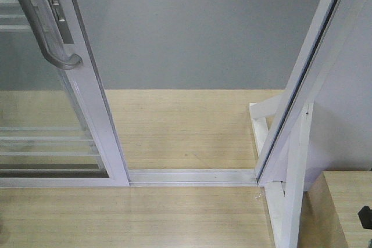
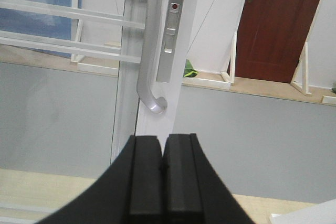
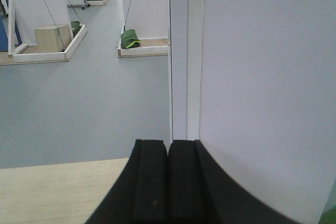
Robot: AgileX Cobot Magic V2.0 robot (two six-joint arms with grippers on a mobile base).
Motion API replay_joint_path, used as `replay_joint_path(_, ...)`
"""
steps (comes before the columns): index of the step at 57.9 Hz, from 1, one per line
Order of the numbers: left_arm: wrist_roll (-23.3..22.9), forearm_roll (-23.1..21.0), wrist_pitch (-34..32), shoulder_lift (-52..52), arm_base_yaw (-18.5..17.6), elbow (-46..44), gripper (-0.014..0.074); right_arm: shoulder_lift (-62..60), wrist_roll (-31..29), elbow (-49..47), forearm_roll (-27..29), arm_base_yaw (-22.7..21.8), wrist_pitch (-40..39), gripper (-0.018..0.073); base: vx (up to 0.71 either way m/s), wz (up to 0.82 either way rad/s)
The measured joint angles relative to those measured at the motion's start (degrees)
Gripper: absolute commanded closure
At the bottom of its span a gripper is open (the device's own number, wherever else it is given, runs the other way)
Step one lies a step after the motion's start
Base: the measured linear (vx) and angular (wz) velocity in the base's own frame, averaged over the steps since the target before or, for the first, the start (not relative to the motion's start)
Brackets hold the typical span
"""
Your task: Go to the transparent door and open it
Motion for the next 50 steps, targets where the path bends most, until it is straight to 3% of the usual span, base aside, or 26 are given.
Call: replay_joint_path(50,0.0,0.0,0.0,0.0,0.0,0.0,0.0603,0.0,-0.2,0.0,0.0,0.0,0.0,0.0568,0.00,0.00)
